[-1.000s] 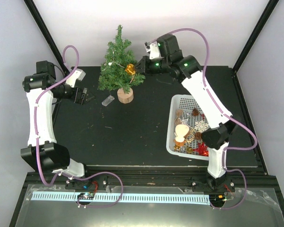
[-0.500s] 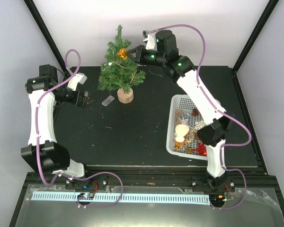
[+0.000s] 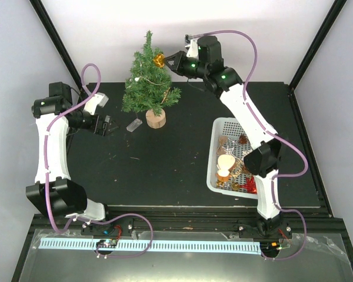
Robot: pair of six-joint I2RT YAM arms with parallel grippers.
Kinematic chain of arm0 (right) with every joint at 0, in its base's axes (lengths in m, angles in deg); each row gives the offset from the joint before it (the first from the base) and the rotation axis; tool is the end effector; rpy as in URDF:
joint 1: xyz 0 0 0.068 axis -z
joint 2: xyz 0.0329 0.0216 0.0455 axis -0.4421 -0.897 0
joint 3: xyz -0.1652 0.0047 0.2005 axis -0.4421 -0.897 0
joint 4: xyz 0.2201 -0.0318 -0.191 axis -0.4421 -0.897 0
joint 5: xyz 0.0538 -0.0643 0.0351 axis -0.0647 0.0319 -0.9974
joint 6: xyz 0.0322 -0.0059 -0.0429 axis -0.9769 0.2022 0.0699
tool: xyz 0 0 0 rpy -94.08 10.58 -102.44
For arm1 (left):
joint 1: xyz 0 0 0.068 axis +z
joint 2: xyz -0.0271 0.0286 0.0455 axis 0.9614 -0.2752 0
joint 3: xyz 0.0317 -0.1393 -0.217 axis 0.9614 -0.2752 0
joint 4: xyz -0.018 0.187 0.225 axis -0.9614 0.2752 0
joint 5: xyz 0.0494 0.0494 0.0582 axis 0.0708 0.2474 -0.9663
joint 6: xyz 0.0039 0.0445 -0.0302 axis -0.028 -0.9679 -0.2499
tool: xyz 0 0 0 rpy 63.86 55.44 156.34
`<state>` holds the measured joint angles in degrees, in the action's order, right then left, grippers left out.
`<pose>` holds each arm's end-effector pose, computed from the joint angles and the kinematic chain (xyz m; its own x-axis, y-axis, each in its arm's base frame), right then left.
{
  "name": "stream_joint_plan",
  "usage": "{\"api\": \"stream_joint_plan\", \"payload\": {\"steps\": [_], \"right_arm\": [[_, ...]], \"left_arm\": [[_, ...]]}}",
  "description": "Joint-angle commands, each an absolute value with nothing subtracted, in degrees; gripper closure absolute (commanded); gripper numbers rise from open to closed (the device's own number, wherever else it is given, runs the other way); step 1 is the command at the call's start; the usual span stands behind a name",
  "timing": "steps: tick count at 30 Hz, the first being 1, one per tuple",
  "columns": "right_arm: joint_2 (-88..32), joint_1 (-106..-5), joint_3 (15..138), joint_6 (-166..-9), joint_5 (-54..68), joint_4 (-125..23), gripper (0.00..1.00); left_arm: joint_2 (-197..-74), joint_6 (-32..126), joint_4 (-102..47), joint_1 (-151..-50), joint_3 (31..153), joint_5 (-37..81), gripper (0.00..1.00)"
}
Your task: Decorate the small christmas tree
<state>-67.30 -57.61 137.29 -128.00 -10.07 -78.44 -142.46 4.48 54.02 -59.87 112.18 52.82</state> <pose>0.4214 0.2743 0.4397 -0.7308 0.3406 -0.5916 -0.4160 0.4650 0.7815 0.2841 0.0485 0.3728 -0.7661 0.2185 -0.6044 0.4871 0.8110 -0.3242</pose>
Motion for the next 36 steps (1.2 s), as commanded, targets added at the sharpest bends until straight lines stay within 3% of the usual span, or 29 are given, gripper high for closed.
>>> {"api": "stream_joint_plan", "payload": {"steps": [1, 18, 36], "right_arm": [[-68.72, -57.44, 137.00, -129.07, -10.19, -75.81, 0.99], [-66.76, -57.59, 127.83, -130.34, -11.75, -72.00, 0.99], [-68.06, -59.18, 128.91, -129.33, -12.33, -73.13, 0.99]], "left_arm": [[-141.55, 4.02, 53.22, -59.92, 111.74, 52.72, 0.01], [-140.73, 3.45, 53.21, -59.35, 109.52, 53.29, 0.01], [-139.78, 2.95, 52.74, -58.81, 106.25, 53.56, 0.01]]}}
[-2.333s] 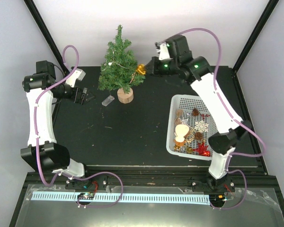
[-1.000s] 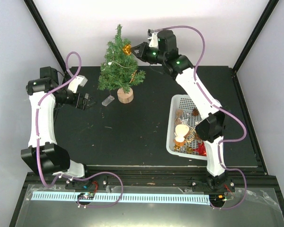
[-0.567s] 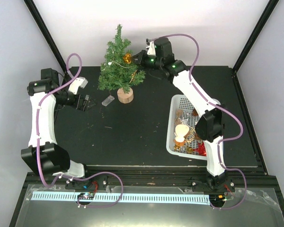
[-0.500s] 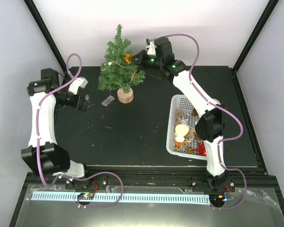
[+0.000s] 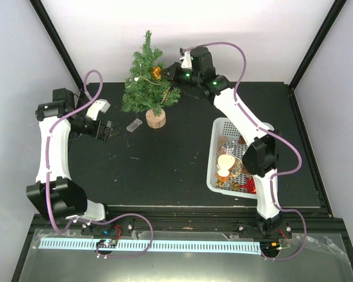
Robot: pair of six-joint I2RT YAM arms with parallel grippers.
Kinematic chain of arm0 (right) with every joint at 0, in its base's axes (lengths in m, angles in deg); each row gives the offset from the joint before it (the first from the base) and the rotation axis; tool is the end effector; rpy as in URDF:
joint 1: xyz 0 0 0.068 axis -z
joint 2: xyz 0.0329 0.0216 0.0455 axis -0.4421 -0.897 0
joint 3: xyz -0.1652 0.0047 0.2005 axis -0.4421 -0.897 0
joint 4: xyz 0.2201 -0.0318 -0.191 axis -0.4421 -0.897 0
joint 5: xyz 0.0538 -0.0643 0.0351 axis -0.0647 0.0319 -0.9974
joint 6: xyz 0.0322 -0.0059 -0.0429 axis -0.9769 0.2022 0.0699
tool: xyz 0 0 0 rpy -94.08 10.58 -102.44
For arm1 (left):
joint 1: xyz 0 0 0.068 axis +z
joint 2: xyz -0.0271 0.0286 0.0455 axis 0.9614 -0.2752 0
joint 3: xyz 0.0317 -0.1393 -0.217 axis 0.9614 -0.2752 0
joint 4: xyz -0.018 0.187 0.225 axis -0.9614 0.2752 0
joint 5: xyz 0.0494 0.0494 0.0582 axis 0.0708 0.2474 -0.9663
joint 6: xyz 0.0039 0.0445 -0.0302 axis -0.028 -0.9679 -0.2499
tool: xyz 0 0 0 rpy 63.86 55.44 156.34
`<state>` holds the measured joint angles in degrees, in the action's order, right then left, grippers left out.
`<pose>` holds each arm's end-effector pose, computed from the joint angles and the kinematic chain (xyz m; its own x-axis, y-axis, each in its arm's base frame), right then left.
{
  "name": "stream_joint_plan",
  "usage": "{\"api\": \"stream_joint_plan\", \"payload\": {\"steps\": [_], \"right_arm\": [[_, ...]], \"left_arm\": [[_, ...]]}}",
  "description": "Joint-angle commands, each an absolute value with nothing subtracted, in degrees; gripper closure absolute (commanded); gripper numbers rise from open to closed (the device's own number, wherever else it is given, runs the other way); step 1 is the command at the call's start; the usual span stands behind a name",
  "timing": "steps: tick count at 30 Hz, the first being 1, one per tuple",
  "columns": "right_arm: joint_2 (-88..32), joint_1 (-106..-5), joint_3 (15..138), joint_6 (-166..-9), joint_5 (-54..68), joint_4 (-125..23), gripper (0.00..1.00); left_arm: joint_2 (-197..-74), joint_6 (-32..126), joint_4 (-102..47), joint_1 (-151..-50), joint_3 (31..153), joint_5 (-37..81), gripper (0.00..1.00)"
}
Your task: Decorate the small christmas tree
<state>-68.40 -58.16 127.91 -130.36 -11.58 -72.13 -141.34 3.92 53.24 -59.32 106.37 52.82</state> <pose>0.4368 0.2906 0.3818 -0.7944 0.3148 -0.5194 -0.3485 0.4641 0.8144 0.2801 0.0503 0.3479 -0.8020 0.2090 -0.5595 0.4642 0.8076 -0.3637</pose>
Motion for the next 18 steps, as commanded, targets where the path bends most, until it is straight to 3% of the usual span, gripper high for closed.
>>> {"api": "stream_joint_plan", "payload": {"steps": [1, 18], "right_arm": [[-67.98, -59.27, 128.91, -129.11, -12.26, -73.40, 0.99], [-69.25, -59.91, 130.80, -127.83, -10.20, -77.05, 0.99]], "left_arm": [[-139.82, 2.95, 52.70, -58.77, 106.17, 53.65, 0.01], [-138.73, 2.51, 52.83, -58.52, 104.31, 54.71, 0.01]]}}
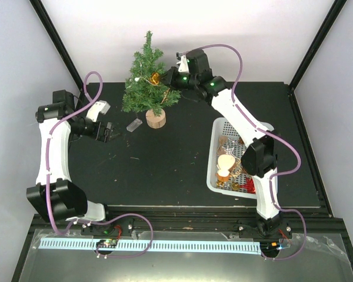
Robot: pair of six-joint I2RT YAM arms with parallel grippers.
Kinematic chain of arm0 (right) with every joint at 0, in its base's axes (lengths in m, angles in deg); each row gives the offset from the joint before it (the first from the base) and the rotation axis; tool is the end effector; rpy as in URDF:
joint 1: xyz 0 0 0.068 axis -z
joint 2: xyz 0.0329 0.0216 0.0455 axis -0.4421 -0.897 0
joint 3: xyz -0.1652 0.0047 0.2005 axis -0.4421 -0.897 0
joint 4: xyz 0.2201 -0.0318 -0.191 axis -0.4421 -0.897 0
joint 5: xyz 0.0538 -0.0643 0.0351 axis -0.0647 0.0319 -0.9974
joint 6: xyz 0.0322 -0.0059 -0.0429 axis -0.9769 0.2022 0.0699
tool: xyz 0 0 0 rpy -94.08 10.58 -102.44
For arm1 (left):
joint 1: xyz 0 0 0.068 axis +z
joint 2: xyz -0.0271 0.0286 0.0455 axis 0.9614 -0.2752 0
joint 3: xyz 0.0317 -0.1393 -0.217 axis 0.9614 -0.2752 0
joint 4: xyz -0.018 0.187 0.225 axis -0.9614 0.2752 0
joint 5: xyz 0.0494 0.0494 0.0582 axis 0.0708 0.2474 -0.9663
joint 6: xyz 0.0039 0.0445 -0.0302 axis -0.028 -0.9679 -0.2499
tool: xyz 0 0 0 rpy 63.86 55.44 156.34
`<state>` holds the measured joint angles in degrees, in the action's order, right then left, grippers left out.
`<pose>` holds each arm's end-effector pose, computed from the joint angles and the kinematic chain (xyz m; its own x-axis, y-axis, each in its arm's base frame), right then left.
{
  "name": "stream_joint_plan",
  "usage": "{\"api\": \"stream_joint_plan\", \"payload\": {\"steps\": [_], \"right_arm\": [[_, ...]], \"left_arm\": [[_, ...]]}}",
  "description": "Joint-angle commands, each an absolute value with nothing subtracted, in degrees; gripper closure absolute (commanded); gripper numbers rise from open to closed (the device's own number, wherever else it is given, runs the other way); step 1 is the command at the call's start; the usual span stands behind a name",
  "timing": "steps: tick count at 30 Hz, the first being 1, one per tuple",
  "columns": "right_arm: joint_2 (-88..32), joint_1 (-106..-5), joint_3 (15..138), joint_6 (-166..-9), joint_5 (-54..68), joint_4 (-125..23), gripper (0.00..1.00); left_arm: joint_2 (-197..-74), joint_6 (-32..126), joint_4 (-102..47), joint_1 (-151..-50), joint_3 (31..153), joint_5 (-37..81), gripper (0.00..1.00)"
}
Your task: Decorate the small christmas tree
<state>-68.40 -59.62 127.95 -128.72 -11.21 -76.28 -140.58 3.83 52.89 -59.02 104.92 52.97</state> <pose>0.4274 0.3001 0.3748 -0.8207 0.2647 -0.5064 -0.3331 0.4984 0.8004 0.2771 0.0510 0.3440 -0.8051 0.2045 -0.5568 0.4600 0.8079 -0.3684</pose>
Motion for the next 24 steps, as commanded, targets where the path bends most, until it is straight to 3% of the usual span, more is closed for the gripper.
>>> {"api": "stream_joint_plan", "payload": {"steps": [1, 11, 24], "right_arm": [[-69.95, -59.91, 132.29, -127.71, -9.99, -77.77, 0.99], [-69.02, -59.90, 132.46, -127.60, -9.99, -77.62, 0.70], [-68.36, -59.72, 131.26, -127.47, -9.22, -78.08, 0.69]], "left_arm": [[-138.75, 2.51, 52.72, -58.55, 104.13, 54.81, 0.01], [-139.05, 2.86, 52.77, -58.42, 103.98, 55.88, 0.01], [-137.94, 2.73, 52.77, -58.33, 102.58, 56.05, 0.01]]}}
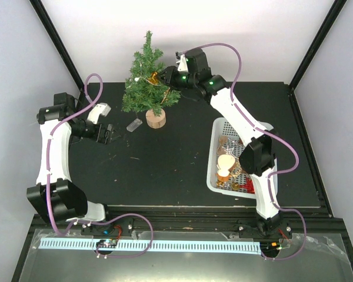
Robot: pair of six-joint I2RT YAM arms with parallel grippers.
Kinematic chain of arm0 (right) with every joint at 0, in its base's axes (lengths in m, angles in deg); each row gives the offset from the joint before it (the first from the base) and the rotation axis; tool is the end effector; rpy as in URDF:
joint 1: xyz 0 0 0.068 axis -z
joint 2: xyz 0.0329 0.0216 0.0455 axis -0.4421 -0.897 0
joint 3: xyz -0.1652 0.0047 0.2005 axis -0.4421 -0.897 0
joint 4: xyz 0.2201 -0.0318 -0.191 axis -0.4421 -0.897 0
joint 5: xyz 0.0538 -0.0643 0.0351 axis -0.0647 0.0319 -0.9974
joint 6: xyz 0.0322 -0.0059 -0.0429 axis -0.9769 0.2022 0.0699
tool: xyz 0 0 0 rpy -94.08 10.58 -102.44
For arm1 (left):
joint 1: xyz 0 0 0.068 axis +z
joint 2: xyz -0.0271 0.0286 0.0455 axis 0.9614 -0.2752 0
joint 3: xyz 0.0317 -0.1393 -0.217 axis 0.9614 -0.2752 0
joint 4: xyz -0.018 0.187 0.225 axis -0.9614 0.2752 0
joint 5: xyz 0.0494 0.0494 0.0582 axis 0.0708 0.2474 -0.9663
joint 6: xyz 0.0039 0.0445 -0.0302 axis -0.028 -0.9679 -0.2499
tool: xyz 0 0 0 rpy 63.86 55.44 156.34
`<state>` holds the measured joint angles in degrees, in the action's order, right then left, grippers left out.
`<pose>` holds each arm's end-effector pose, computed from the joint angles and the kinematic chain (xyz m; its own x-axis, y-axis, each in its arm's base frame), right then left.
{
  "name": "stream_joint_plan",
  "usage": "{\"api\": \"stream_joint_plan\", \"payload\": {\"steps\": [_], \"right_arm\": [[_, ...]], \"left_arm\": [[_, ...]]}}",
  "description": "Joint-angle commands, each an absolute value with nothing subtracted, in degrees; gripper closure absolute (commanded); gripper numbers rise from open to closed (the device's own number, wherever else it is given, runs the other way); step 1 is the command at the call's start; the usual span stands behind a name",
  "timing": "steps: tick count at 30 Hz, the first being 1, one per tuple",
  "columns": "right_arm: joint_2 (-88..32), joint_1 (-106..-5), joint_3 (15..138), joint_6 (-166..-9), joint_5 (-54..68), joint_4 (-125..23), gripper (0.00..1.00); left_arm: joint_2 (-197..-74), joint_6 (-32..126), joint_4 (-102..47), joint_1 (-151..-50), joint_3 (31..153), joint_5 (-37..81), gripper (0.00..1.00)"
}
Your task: Decorate the small christmas tree
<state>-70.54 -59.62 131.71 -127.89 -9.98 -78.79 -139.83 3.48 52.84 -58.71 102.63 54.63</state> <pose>0.4320 0.3023 0.3757 -0.8150 0.2659 -0.5148 -0.3279 0.5208 0.7882 0.2733 0.0507 0.3360 -0.8116 0.1926 -0.5515 0.4600 0.7926 -0.4002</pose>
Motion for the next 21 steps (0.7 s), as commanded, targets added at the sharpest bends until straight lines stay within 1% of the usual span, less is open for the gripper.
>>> {"api": "stream_joint_plan", "payload": {"steps": [1, 9, 16, 21], "right_arm": [[-68.31, -59.72, 131.25, -127.52, -9.18, -78.06, 0.69], [-66.34, -59.56, 130.85, -127.20, -8.44, -77.74, 0.66], [-64.34, -58.73, 129.27, -127.66, -8.08, -77.09, 0.58], [-63.10, -58.43, 128.54, -126.53, -6.88, -78.85, 0.57]], "left_arm": [[-137.80, 2.63, 52.90, -58.34, 102.44, 55.98, 0.01], [-137.33, 2.58, 52.96, -58.05, 102.01, 56.16, 0.01], [-137.45, 2.92, 52.59, -58.06, 102.49, 57.03, 0.01], [-137.54, 2.95, 52.22, -58.07, 102.92, 56.68, 0.01]]}}
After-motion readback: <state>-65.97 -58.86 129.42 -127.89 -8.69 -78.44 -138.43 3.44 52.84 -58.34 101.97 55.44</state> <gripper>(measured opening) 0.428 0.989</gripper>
